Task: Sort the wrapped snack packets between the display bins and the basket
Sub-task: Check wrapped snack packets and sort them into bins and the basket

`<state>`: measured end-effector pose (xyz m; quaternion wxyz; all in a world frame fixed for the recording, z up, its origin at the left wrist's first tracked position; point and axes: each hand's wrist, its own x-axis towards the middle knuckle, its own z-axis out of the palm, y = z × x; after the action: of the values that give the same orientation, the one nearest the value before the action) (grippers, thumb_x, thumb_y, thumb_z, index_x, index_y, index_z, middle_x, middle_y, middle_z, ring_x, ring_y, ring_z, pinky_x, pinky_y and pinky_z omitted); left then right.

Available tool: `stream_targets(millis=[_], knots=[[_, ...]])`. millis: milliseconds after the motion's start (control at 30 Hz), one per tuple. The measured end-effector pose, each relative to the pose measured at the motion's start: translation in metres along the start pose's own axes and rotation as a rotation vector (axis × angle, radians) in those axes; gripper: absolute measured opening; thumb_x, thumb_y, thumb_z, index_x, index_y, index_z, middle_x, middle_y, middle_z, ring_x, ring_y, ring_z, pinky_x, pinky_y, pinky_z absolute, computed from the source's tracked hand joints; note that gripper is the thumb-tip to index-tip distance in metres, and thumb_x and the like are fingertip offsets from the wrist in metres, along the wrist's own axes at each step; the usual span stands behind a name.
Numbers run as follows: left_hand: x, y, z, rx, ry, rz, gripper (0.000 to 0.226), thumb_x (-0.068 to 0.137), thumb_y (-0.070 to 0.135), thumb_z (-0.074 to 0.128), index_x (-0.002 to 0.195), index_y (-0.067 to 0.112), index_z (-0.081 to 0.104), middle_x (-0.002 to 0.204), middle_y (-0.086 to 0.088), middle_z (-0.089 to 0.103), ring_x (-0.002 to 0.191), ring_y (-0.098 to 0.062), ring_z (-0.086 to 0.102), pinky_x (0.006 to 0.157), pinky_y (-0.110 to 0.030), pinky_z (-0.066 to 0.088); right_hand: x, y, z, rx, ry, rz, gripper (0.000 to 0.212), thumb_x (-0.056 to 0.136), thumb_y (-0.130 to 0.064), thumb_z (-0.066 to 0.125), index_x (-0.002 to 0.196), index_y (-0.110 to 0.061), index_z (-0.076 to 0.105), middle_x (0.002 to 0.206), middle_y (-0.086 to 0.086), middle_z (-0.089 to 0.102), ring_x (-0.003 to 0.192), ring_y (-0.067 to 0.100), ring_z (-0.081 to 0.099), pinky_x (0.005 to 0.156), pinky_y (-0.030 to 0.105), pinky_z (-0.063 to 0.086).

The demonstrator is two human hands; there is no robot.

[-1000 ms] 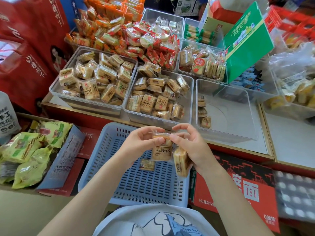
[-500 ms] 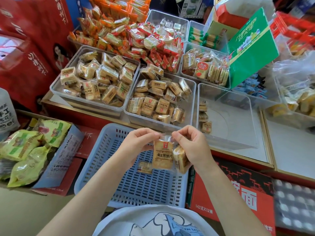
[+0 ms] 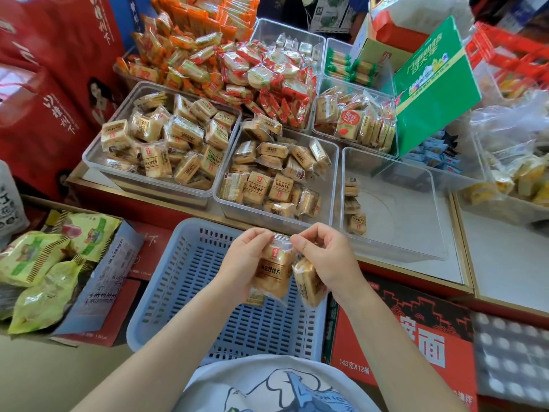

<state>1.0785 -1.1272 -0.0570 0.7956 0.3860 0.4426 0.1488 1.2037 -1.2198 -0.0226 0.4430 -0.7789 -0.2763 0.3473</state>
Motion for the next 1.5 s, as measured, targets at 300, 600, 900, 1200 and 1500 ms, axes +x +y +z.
stream_targets(millis=[300,600,900,1200,1500], knots=[[0.004,-0.003,-0.010,0.239,-0.172,0.047,0.039,0.092,0.022,0.075,0.126,0.015,0.057,0.110,-0.009,0.076,0.097,-0.025,0.075,0.085,-0.042,0.063,0.009,0.002,-0.004,0.105,0.075,0.232,0.022,0.102,-0.038,0.058,0.104,-0.017,0.065,0.095,0.002,0.075,0.085,0.015,0.069,0.072,0.030,0.052],[0.000,-0.006,-0.010,0.429,-0.120,0.123,0.039,0.097,0.046,0.061,0.125,0.022,0.049,0.112,-0.004,0.070,0.092,-0.011,0.073,0.076,-0.031,0.062,0.014,-0.004,0.009,0.241,0.076,0.350,0.038,0.101,-0.049,0.055,0.106,-0.012,0.061,0.094,0.007,0.069,0.091,0.022,0.067,0.084,0.041,0.057],[0.007,-0.003,-0.026,0.180,-0.198,0.056,0.050,0.085,0.029,0.079,0.127,0.019,0.053,0.118,-0.009,0.072,0.099,-0.019,0.075,0.078,-0.034,0.062,0.013,-0.013,0.006,0.316,-0.123,0.266,0.027,0.102,-0.029,0.060,0.115,-0.005,0.064,0.104,0.011,0.072,0.092,0.021,0.068,0.078,0.035,0.059],[0.004,0.002,-0.029,0.247,-0.283,0.131,0.071,0.066,0.027,0.086,0.129,0.022,0.053,0.118,-0.009,0.072,0.104,-0.021,0.073,0.080,-0.033,0.060,0.011,-0.004,-0.007,0.259,-0.064,0.187,0.009,0.097,-0.014,0.066,0.091,-0.008,0.069,0.086,0.008,0.074,0.083,0.022,0.069,0.077,0.038,0.059],[0.002,0.009,-0.025,0.309,-0.219,0.134,0.056,0.076,0.026,0.086,0.122,0.018,0.056,0.112,-0.008,0.074,0.096,-0.019,0.075,0.073,-0.033,0.061,0.010,-0.011,-0.006,0.341,-0.013,0.141,0.013,0.100,-0.014,0.061,0.093,-0.007,0.069,0.081,0.004,0.072,0.078,0.016,0.069,0.072,0.031,0.056]])
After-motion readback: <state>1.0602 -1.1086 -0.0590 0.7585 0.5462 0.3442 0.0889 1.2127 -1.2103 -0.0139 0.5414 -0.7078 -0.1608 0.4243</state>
